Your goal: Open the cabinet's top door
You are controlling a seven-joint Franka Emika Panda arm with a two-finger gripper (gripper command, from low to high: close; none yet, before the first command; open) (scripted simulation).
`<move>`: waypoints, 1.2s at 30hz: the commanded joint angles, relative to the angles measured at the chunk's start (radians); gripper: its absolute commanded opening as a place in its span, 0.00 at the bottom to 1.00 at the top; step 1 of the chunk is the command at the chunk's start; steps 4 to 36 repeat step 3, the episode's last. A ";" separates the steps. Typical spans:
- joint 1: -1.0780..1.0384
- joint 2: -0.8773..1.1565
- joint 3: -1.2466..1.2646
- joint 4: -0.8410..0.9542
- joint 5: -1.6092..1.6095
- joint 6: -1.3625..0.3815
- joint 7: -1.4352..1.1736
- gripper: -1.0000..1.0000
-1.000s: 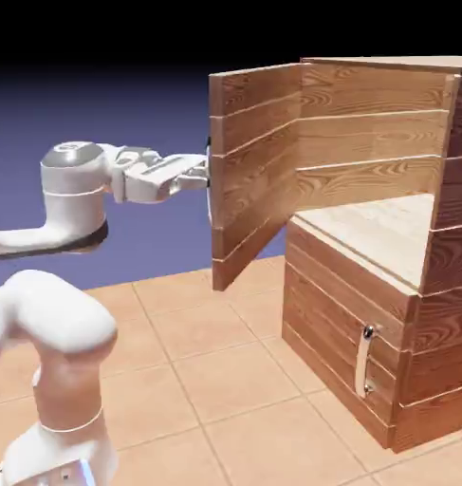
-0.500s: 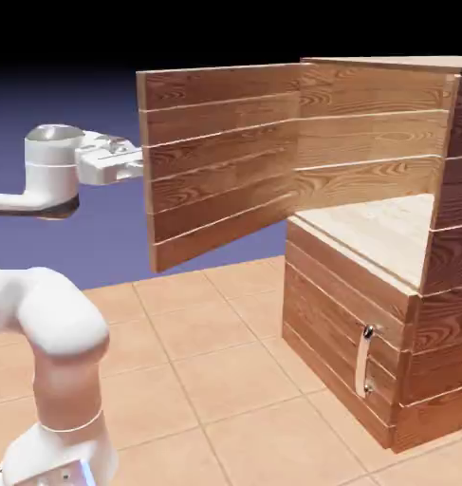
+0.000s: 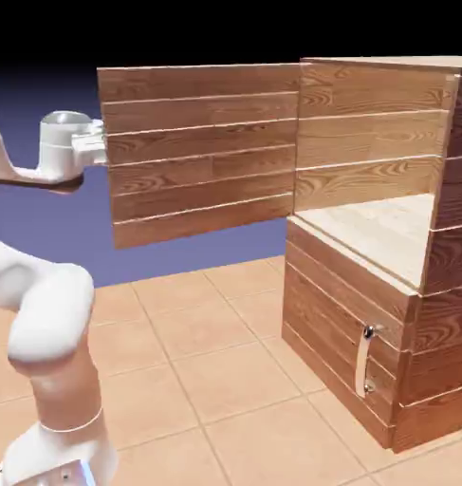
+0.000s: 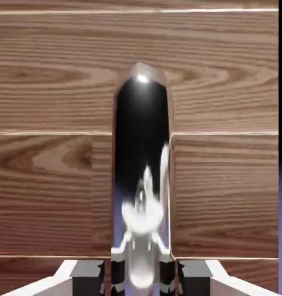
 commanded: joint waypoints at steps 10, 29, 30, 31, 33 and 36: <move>-0.078 -0.008 0.050 0.067 0.018 -0.041 -0.012 0.00; -0.078 -0.008 0.050 0.067 0.018 -0.041 -0.012 0.00; -0.078 -0.008 0.050 0.067 0.018 -0.041 -0.012 0.00; -0.078 -0.008 0.050 0.067 0.018 -0.041 -0.012 0.00; -0.078 -0.008 0.050 0.067 0.018 -0.041 -0.012 0.00; -0.078 -0.008 0.050 0.067 0.018 -0.041 -0.012 0.00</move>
